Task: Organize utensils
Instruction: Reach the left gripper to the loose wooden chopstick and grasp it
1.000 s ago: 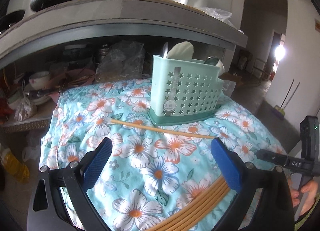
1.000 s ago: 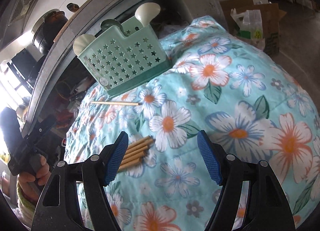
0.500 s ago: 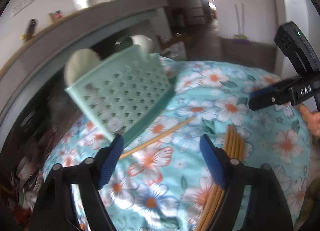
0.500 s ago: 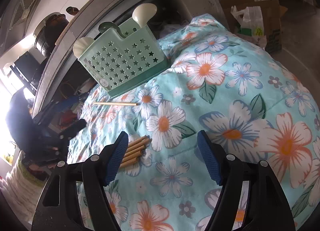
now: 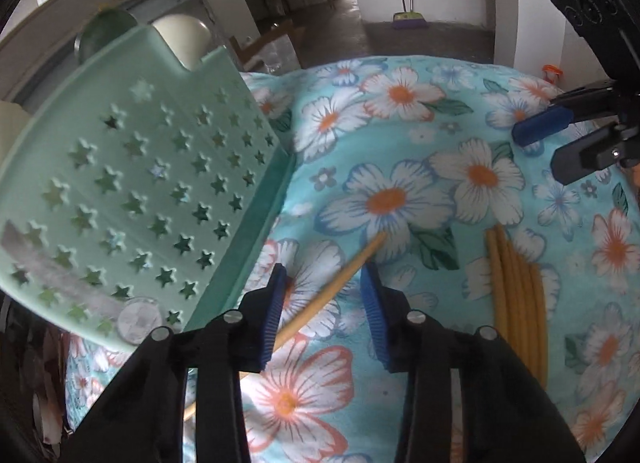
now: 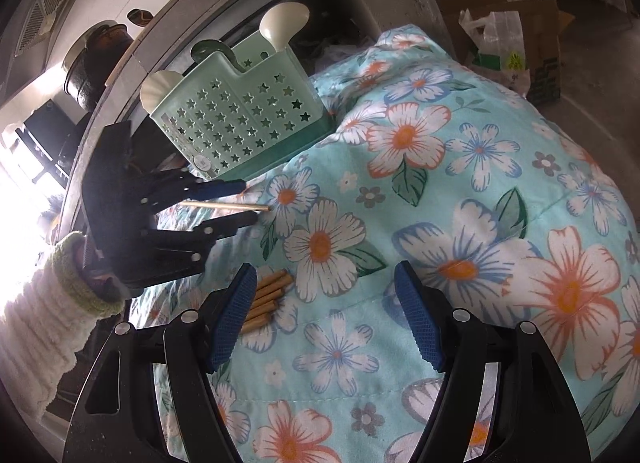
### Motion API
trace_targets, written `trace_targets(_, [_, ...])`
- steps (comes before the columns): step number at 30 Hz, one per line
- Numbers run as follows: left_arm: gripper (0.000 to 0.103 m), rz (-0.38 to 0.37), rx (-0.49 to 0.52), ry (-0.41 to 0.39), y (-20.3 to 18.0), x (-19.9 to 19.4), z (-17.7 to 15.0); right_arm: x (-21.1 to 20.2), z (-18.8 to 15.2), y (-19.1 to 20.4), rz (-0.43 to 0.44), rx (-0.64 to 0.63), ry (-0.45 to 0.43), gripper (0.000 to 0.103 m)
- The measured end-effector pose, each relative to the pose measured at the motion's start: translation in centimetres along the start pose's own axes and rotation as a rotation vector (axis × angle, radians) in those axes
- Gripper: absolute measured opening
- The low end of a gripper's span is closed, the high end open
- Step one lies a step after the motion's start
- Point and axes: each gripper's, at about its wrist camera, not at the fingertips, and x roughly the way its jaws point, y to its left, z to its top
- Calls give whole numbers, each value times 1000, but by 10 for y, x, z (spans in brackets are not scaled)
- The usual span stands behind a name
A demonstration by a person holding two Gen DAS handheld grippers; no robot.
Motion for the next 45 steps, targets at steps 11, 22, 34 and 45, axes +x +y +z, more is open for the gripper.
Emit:
trace_targets(11, [14, 35, 54, 33, -21, 4, 4, -2, -2, 0, 10, 8, -5, 68])
trace_targets(22, [5, 62, -6, 118, -31, -26, -32, -7, -5, 3, 28, 9, -9, 68])
trace_targets(34, [6, 115, -136, 146, -35, -49, -75, -8, -25, 21, 111, 13, 52, 68])
trace_targets(45, [6, 93, -210, 126, -20, -39, -73, 1, -58, 39, 221, 87, 161, 68])
